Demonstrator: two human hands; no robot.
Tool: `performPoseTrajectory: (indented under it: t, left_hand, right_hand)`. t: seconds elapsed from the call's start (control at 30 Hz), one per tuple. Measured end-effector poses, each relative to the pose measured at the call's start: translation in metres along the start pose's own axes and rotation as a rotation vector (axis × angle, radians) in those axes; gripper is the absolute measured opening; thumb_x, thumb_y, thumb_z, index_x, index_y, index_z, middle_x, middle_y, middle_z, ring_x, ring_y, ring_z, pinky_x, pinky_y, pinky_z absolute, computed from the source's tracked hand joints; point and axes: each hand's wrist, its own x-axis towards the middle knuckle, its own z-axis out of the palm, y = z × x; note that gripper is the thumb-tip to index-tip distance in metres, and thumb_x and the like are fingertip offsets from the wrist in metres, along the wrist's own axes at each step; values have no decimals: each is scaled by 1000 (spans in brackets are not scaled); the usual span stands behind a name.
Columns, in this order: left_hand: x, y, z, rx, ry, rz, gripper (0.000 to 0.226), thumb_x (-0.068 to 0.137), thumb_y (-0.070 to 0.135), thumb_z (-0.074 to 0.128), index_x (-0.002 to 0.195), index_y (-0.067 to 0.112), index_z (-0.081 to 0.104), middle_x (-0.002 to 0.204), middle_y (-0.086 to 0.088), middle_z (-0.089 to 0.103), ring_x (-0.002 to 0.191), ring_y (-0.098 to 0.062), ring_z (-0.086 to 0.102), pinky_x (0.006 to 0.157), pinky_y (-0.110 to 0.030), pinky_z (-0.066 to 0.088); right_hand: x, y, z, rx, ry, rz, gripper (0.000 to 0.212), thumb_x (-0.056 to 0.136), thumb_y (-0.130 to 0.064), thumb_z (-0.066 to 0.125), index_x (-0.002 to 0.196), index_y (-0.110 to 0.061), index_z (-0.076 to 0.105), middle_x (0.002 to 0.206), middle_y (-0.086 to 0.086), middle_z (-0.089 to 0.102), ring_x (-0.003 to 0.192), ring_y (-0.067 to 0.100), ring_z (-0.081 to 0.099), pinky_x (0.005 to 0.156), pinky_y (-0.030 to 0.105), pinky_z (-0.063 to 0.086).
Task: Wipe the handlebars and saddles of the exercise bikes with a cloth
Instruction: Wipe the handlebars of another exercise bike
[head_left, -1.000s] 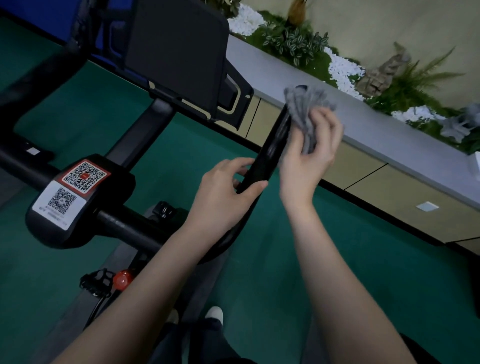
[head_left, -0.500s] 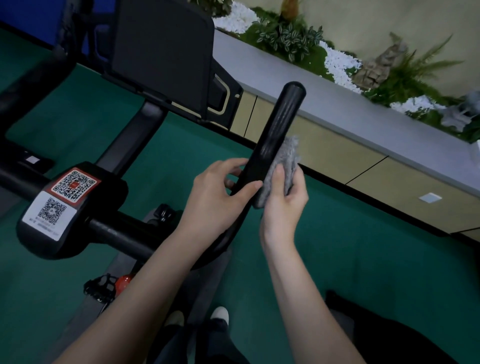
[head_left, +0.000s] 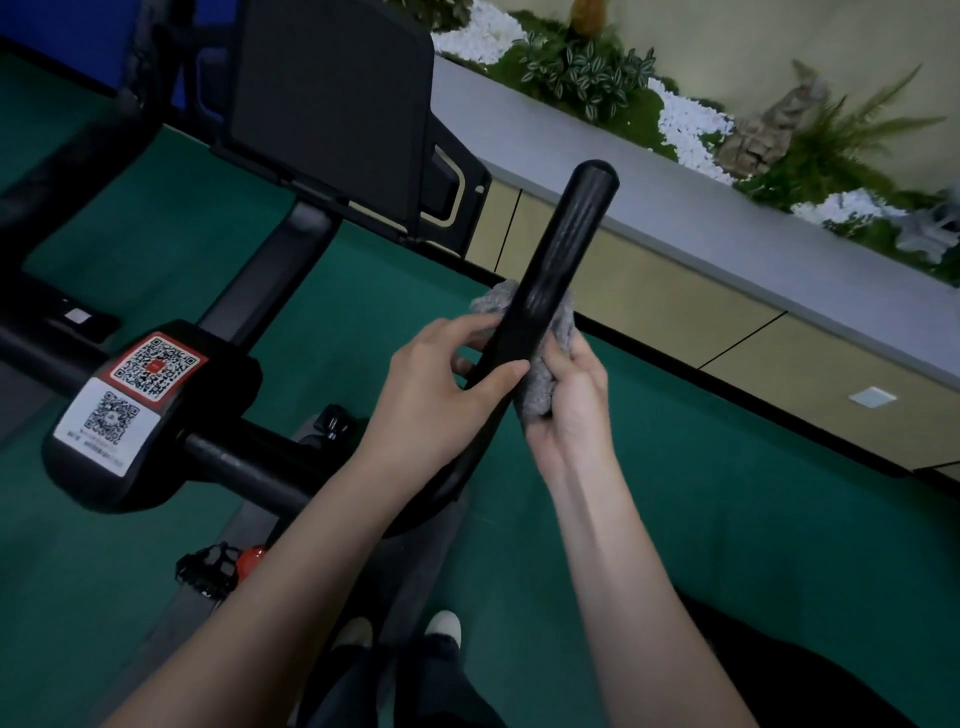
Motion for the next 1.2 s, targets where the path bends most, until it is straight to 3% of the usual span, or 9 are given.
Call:
performPoseTrajectory:
  t: [0.1, 0.3, 0.5, 0.7, 0.87, 0.97, 1.07, 1.2]
  left_hand:
    - [-1, 0, 0, -4, 0, -6, 38, 79, 35, 72, 116, 37, 63, 102, 16, 62, 81, 1, 55, 66, -3, 39]
    - [0, -2, 0, -4, -13, -14, 37, 80, 38, 71, 116, 38, 62, 101, 17, 60, 81, 2, 53, 68, -11, 42]
    - [0, -2, 1, 3, -3, -5, 37, 80, 36, 71, 116, 36, 63, 99, 16, 60, 79, 2, 53, 63, -7, 39]
    - [0, -2, 0, 5, -5, -10, 38, 79, 39, 71, 116, 37, 62, 100, 18, 59, 80, 4, 53, 62, -8, 38]
    - [1, -2, 0, -7, -8, -20, 37, 79, 39, 71, 115, 38, 62, 99, 20, 59, 81, 6, 53, 62, -5, 40]
    - [0, -2, 0, -13, -18, -19, 36, 79, 39, 71, 114, 39, 62, 99, 19, 59, 82, 6, 53, 64, -7, 41]
    - [0, -2, -1, -12, -18, -8, 37, 80, 38, 71, 116, 37, 63, 101, 17, 60, 83, 1, 54, 68, -10, 42]
    - [0, -1, -2, -5, -31, -4, 37, 80, 39, 70, 116, 38, 62, 101, 17, 60, 84, 2, 53, 67, -8, 42]
  right_hand:
    - [-1, -3, 6, -28, 45, -86, 27, 99, -1, 38, 120, 1, 55, 112, 17, 63, 106, 28, 59, 105, 47, 42]
    - [20, -32, 30, -262, 166, -456, 27, 98, 1, 42, 122, 5, 54, 110, 14, 63, 102, 21, 60, 101, 41, 45]
    - [7, -19, 29, -630, 309, -722, 25, 94, 2, 45, 114, 8, 59, 110, 26, 59, 106, 35, 56, 97, 47, 45]
    - [35, -58, 43, -519, 229, -677, 29, 96, 4, 41, 121, 4, 56, 113, 14, 62, 110, 22, 59, 104, 38, 44]
    - [29, -51, 35, -634, 239, -717, 29, 96, 1, 43, 121, 8, 56, 115, 25, 60, 111, 32, 57, 101, 41, 44]
    - [36, -61, 40, -717, 279, -838, 29, 93, 2, 45, 119, 10, 56, 112, 22, 57, 109, 32, 54, 99, 39, 43]
    - [45, -82, 56, -1019, 103, -1087, 31, 88, 3, 47, 116, 1, 62, 98, -4, 55, 105, 26, 51, 92, 33, 42]
    - [53, -110, 66, -1672, -346, -1160, 28, 87, -5, 51, 107, -16, 68, 95, -9, 64, 100, 22, 48, 77, 28, 18]
